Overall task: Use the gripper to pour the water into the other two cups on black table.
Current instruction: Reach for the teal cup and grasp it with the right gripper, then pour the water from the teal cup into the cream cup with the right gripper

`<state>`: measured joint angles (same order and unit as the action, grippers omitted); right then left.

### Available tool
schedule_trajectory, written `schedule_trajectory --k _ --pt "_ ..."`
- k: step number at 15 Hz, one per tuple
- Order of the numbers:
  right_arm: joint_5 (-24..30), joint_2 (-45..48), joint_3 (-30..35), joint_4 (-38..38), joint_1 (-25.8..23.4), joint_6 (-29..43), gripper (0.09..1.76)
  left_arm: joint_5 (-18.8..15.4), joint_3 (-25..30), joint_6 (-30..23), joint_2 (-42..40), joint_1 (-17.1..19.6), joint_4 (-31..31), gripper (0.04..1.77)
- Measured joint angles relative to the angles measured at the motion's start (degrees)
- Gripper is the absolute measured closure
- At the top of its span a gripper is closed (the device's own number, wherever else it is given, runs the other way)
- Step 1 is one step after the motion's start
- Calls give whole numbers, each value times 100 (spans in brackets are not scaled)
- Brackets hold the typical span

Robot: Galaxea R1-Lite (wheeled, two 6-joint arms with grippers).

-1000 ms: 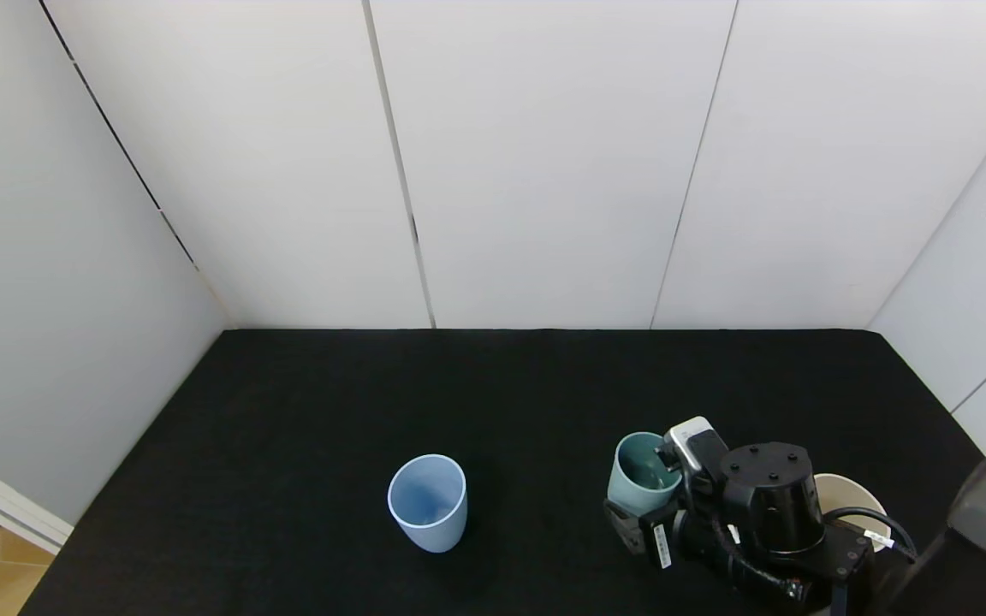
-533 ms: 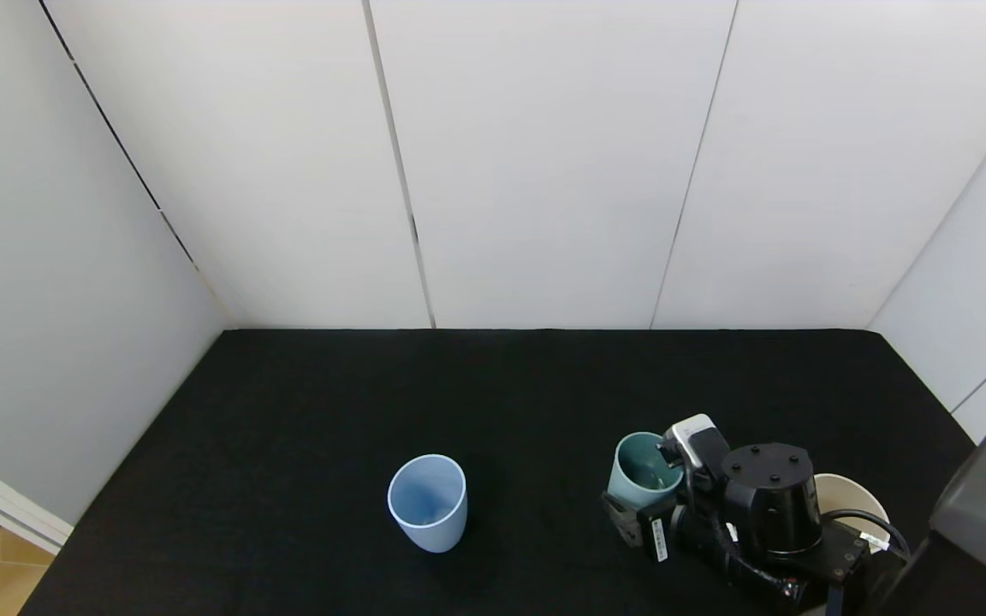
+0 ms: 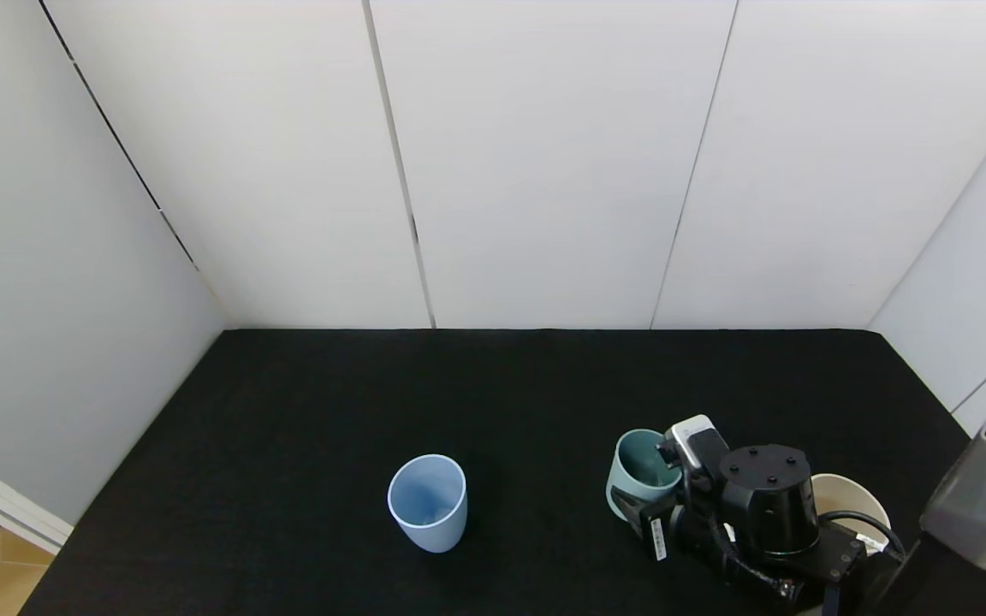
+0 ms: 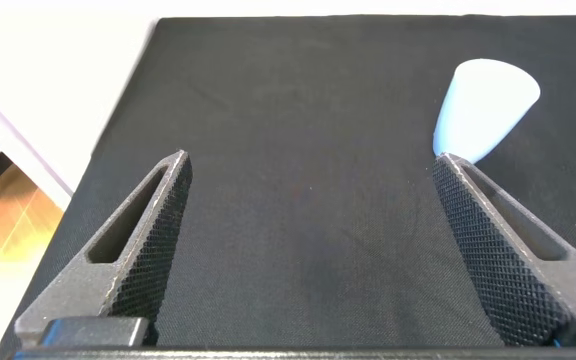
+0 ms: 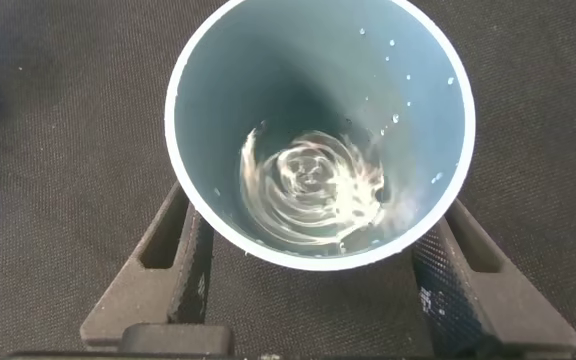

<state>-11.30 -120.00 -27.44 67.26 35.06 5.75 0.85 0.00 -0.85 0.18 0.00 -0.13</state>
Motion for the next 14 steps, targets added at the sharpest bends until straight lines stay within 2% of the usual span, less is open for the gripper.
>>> schedule_trajectory --k 7,14 --pt "-24 167 10 24 -2 11 67 0 0 0 0 0 -2 9" --pt "-208 833 44 -83 -28 -57 67 0 0 0 0 0 -2 9"
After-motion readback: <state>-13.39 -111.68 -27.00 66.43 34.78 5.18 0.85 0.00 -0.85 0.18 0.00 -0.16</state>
